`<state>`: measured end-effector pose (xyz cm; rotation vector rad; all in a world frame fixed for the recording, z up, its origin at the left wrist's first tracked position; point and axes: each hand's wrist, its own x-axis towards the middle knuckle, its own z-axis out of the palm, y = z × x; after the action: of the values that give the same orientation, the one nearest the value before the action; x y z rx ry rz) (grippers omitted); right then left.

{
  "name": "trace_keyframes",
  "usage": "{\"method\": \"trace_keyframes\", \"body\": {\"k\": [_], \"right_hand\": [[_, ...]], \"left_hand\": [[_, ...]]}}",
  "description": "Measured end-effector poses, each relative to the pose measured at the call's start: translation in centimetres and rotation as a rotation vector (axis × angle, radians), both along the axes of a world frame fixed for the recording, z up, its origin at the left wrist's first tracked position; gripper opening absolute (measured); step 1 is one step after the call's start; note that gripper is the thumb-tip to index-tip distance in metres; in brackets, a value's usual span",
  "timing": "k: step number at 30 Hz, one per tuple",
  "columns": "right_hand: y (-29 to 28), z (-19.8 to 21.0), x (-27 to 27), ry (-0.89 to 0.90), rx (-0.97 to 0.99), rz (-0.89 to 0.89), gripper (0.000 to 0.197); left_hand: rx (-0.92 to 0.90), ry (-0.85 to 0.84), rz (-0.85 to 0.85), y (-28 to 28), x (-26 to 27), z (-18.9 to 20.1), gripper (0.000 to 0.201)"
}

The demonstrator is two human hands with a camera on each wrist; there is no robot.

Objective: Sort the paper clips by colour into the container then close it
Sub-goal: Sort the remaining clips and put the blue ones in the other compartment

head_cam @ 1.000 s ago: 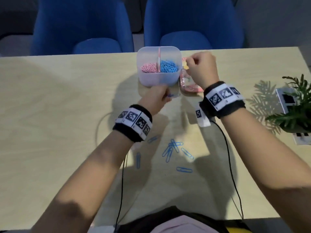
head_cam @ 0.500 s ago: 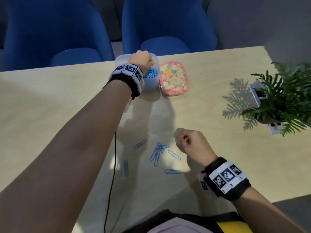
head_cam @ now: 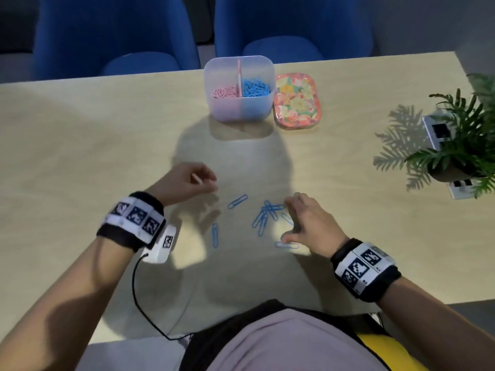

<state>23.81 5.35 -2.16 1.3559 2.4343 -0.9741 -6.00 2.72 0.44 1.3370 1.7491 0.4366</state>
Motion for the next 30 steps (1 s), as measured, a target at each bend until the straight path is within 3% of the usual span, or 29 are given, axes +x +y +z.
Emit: {"method": "trace_keyframes", "body": {"k": [3,6,9,13,15,17,21,24,27,30], "right_hand": [[0.2,-0.5,-0.5,0.063,0.045,-0.018,0.048],[0.0,-0.4,-0.9,0.099,0.015,-0.026,0.046],[-0.8,-0.3,-1.1,0.019,-0.015,0.034,0.05],[-1.6,-0.8,-1.1,0.041,0.01,-0.051,0.013],[-1.6,-0.8,-1.3,0.019,0.017,-0.087,0.008],[-1.4,-0.8,-1.6,-0.029,0.007,-0.06,0.009],[0.6,-0.2,-1.7,0.067,-0.117,-0.085,0.008],[3.3,0.4,-1.7,0.282,-0.435,-0.308,0.028],[5.0,0.8,-2.2,0.437,-0.844,-0.75,0.026],[5.5,0.8,-3.1,0.388,-0.861,-0.75,0.027]], "left_hand": [[-0.175,0.029,-0.074,-3.9,0.7,-1.3,0.039],[-0.148,0.106,-0.184,-5.8,2.0,-2.4,0.054],[-0.045,0.255,-0.312,-6.3,2.9,-3.2,0.045],[-0.008,0.323,-0.372,-5.9,3.7,-3.1,0.026],[-0.005,0.441,-0.45,-5.5,4.6,-2.8,0.027],[0.017,0.454,-0.475,-5.1,5.2,-2.7,0.021],[0.027,0.272,-0.309,-4.0,5.1,-2.2,0.015],[-0.015,0.155,-0.155,-3.2,5.8,-1.6,0.028],[-0.029,0.104,0.046,-2.4,7.6,-1.6,0.028],[-0.048,0.07,0.155,-2.0,9.4,-2.1,0.029]]}}
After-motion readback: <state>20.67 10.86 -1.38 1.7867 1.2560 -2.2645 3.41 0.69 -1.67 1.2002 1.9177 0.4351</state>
